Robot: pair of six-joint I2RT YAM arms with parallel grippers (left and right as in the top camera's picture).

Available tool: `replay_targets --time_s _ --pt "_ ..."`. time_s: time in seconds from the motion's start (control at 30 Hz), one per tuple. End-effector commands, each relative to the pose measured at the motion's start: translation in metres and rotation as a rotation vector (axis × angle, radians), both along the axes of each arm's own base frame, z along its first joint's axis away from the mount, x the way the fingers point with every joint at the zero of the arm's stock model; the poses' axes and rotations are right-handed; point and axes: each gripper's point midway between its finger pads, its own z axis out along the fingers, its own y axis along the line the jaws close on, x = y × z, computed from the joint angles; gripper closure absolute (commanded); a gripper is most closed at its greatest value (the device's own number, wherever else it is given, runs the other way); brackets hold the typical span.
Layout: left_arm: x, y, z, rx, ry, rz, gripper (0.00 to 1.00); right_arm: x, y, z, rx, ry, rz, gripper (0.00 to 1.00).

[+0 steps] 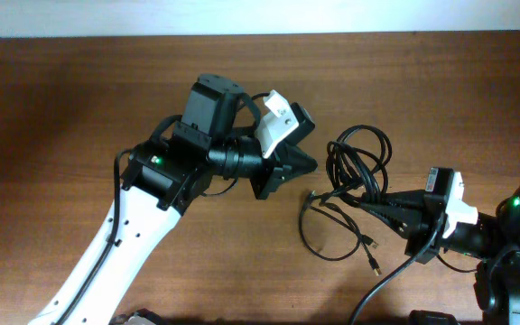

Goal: Untangle cables

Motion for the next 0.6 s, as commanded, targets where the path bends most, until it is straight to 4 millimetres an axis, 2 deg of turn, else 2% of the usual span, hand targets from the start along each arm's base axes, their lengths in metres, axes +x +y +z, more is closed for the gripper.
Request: replay_targets --time_s 0.0,0.1,0.23,0.33,0.4,0.43,0.47,0.5,0.57 --pt "-0.012 -0.002 0.011 -0.055 0.000 -0.057 1.00 -0.004 0.000 0.011 -0.010 -0.064 0.001 0.96" --pt "-0.012 -0.002 0.012 -0.057 -0.004 -0.057 1.00 -0.004 0.000 0.011 -0.010 -0.064 0.001 0.96" --pt "-0.014 -0.003 0.016 -0.072 -0.094 -0.117 0.91 -0.005 0.000 0.010 -0.008 -0.050 0.001 0.96" --pt "-0.014 -0.005 0.017 -0.070 -0.237 -0.181 0.66 -0.005 0.000 0.010 0.030 0.046 -0.007 0.96" --pt "-0.011 -0.007 0.018 -0.054 -0.334 -0.202 0.55 -0.005 0.000 0.010 0.065 0.133 -0.014 0.96" --pt "-0.003 -0.008 0.015 -0.019 -0.370 -0.170 0.51 -0.005 0.000 0.010 0.082 0.175 -0.017 0.96" --pt "0.007 -0.008 0.012 0.025 -0.408 -0.125 0.37 -0.005 0.000 0.010 0.095 0.210 -0.019 0.96" --pt "0.011 -0.010 0.012 0.046 -0.436 -0.105 0.28 -0.006 0.001 0.010 0.106 0.234 -0.012 0.96" --pt "0.007 -0.019 0.016 0.038 -0.487 -0.129 0.11 -0.013 0.004 0.012 0.116 0.241 0.032 0.96"
